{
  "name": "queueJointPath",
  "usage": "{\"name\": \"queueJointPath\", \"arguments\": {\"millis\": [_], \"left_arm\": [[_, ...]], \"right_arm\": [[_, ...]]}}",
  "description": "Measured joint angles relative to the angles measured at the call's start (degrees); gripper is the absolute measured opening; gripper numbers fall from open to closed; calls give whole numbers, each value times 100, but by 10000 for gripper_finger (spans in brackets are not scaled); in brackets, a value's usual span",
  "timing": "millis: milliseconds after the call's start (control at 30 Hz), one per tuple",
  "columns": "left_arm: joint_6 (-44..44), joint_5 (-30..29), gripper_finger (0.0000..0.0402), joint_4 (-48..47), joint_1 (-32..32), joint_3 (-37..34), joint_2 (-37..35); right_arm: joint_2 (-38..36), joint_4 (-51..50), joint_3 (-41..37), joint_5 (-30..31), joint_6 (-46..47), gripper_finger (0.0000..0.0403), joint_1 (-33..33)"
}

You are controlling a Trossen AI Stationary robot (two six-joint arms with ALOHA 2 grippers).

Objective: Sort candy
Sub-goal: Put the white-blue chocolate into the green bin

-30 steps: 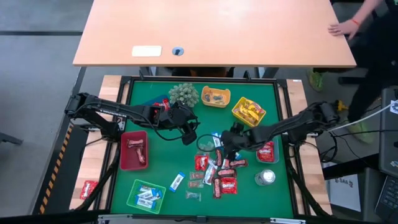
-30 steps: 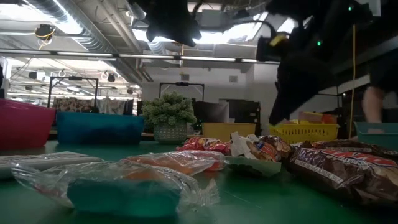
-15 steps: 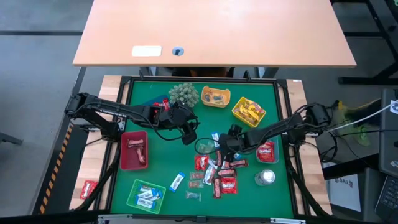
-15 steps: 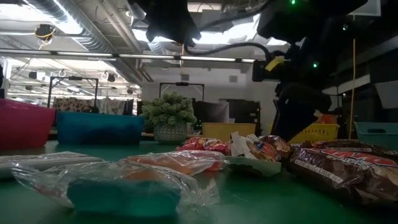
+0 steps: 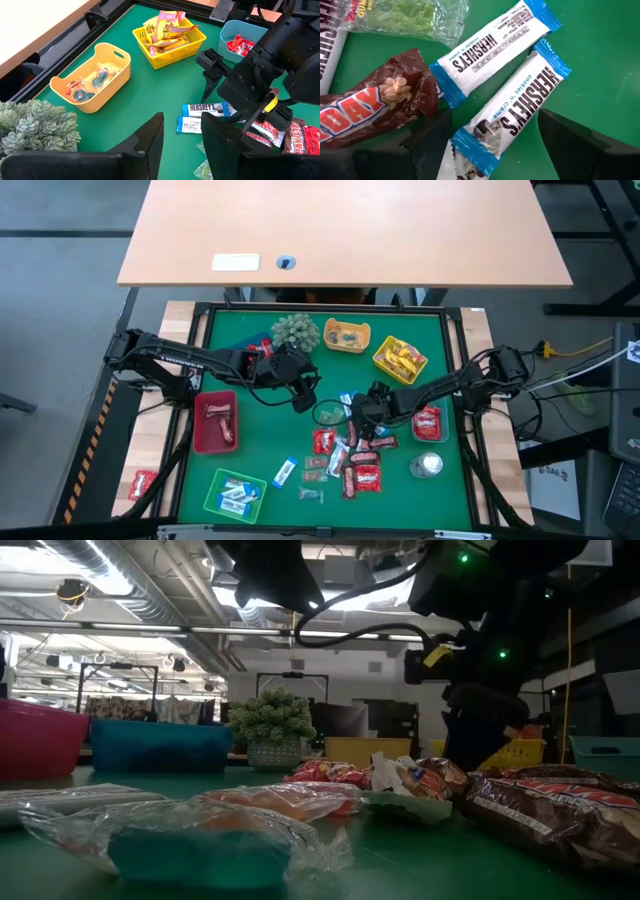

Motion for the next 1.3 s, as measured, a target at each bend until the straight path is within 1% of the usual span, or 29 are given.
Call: {"name": "queueJointPath", "arguments": {"millis": [133, 267, 533, 667, 800, 1067, 1300], "left_arm": [[0, 0, 118, 0, -1, 0, 0], [0, 0, 118, 0, 0, 0, 0], [0, 0, 118, 0, -1, 0, 0], [1, 0, 118, 0, 0, 0, 0], [-4, 0, 118, 2, 1, 0, 0], [4, 4, 118, 50, -39, 0, 0], [482, 31, 118, 16, -39, 0, -63]], "right_arm": [[7, -20, -2, -106, -31, 276, 2], [11, -20, -4, -195, -90, 234, -30], [11, -18, -4, -605, -108, 147, -273], [11, -14, -11, -745, -130, 116, -387], [11, -9, -15, -828, -280, 107, -437], [-41, -93, 144, -874, -479, 115, -444], [-31, -394, 495, -832, -867, 116, -444]]}}
